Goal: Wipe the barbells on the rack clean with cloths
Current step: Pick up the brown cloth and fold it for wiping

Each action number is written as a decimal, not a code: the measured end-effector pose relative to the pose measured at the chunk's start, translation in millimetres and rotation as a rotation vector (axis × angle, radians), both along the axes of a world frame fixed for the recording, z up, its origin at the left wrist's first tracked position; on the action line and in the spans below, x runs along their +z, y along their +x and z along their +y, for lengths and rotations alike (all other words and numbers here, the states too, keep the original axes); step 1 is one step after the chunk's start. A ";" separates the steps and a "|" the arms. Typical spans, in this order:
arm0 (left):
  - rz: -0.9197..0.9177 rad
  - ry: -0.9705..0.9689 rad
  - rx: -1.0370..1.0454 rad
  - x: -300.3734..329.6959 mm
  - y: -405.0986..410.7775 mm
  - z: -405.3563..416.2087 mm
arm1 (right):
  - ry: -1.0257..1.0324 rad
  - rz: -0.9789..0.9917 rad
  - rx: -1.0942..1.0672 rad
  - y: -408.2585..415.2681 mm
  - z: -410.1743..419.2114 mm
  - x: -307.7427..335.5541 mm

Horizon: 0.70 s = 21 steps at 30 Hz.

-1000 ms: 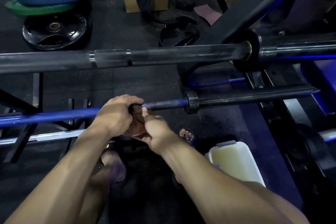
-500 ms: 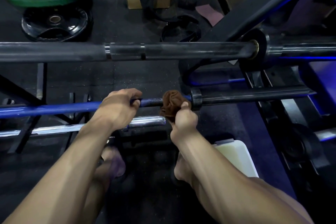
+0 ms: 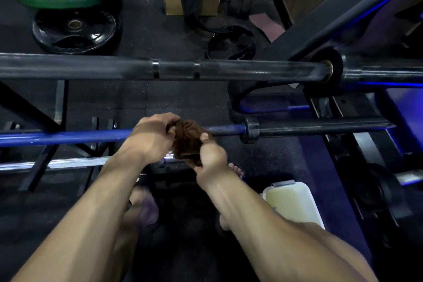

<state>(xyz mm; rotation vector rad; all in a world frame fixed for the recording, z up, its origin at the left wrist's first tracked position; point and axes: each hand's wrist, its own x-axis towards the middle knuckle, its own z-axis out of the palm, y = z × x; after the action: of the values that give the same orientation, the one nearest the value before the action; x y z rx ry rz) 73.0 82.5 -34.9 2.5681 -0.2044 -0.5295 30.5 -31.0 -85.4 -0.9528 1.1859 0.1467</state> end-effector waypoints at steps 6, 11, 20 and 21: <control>-0.027 0.037 -0.017 -4.2 5.3 10.8 | 0.024 -0.063 -0.069 -7.0 -38.8 7.2; 0.000 0.087 -0.014 -4.5 5.8 37.7 | -0.094 -0.051 -0.163 -2.2 -43.7 14.8; 0.027 0.038 0.000 0.8 3.5 69.0 | -0.322 -0.039 -0.237 13.2 -8.3 -4.8; 0.035 0.025 -0.002 1.8 3.4 70.0 | -0.333 -0.071 -0.235 16.7 4.6 1.4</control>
<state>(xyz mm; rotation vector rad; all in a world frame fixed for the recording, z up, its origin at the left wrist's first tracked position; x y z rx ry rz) 76.4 152.5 -33.1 2.5805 -0.1886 -0.5810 47.2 -26.5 -84.0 -1.0884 1.2694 -0.2788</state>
